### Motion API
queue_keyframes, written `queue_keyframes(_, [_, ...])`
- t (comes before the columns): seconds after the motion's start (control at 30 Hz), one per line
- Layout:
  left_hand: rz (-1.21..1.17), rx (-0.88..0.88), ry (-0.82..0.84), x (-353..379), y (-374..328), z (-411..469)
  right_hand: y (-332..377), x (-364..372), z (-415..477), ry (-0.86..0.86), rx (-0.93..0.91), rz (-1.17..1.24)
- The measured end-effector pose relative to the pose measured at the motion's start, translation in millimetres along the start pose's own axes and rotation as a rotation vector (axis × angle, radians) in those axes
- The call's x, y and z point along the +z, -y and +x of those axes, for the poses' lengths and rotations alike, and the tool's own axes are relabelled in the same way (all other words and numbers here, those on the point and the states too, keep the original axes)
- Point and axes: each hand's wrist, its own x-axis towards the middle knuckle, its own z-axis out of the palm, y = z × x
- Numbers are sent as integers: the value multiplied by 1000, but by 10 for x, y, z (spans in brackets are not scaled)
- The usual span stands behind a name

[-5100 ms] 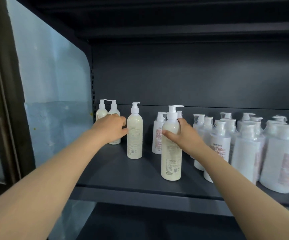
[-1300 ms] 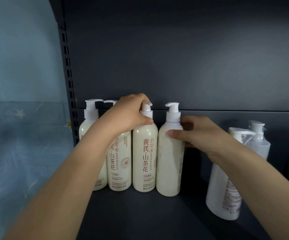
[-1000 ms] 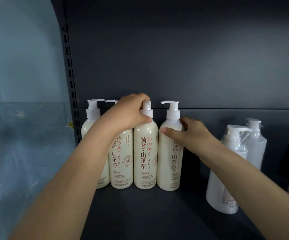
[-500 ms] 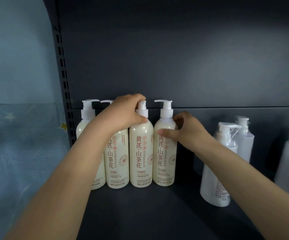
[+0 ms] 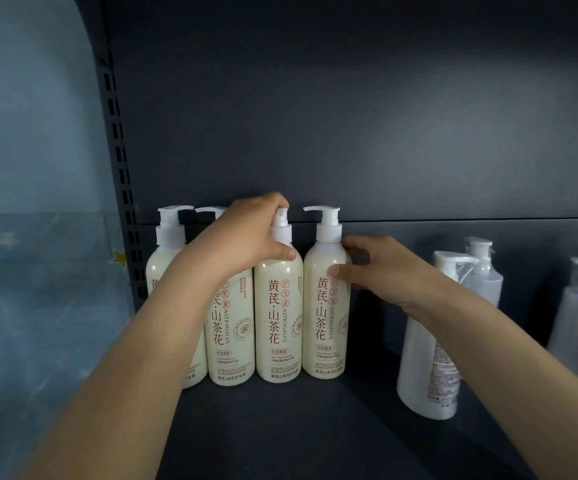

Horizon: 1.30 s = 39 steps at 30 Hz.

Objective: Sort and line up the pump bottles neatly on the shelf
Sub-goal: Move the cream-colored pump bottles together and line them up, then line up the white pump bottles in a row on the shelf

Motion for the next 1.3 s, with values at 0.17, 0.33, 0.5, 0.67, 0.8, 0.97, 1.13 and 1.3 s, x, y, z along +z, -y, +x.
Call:
queue_keyframes(0.17, [-18,-1,-3,-1,6,-5,-27,-11,10,40,2,13])
queue_keyframes(0.33, [-54,8,-3,11,20,-6,-30,-28,21,55,-7,3])
queue_keyframes(0.5, [-47,7,-3,34,-2,-21,-6,-54,-5,54,-33,-143])
queue_keyframes(0.67, [106,6,54,-162,-161,-13,166,-94,-22,64,-39,-507])
queue_keyframes(0.8, [257,9,67,-429,-299,21,419,-229,-115,204,-61,-781])
queue_keyframes(0.97, [503,82,184,-698,-542,-151,691,-562,-372,310,-115,-1054])
queue_keyframes(1.13, [596,71,165,-859,-830,-535,807,-979,-805,239,-81,-1108])
queue_keyframes(1.3, [583,18,129,-825,-1280,-1117,794,-1374,-1451,218,-97,-1169])
